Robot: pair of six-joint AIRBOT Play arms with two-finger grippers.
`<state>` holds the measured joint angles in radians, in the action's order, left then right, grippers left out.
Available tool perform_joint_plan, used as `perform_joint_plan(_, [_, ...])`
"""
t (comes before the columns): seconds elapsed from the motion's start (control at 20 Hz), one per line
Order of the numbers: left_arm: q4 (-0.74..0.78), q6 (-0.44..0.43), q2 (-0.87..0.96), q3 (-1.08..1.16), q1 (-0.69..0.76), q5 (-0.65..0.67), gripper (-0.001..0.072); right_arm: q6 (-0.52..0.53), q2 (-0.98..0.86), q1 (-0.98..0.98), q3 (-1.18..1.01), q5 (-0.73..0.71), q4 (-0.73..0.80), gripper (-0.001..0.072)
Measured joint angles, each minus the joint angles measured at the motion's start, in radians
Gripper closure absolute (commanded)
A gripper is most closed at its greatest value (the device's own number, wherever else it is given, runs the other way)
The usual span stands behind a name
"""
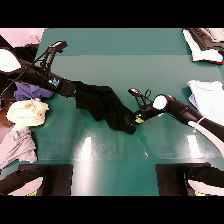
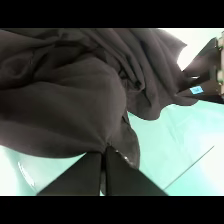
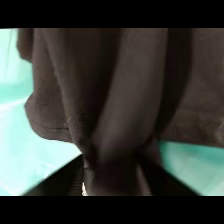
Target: Fold the shirts.
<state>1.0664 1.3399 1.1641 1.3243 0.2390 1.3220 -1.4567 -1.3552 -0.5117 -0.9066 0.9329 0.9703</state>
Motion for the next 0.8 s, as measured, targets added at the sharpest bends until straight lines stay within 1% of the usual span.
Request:
perform_joint_plan(0.2, [0.006,0.000,-0.003,0.003,0.000,0.004,0.0683,0.005,0.001,0.004,-0.001,-0.009,0.002,0.0696])
perform_joint_plan(0.3, [0.028,0.002,-0.016,0.038,0.000,0.013,0.0683,0.008,0.056,0.037,-0.011,0.014,0.017,0.0696])
perform_joint_plan(0.5, [0.092,0.013,-0.068,0.228,0.000,0.085,0.0683,0.010,0.263,0.197,-0.133,0.172,0.071,0.0696])
perform_joint_plan(0.65, [0.111,0.022,-0.118,0.419,0.000,0.156,0.0683,0.011,0.423,0.364,-0.299,0.293,0.092,0.0696])
perform_joint_plan(0.8, [0.116,0.055,-0.167,0.612,0.000,0.210,0.0683,0.011,0.548,0.542,-0.477,0.382,0.099,0.0696])
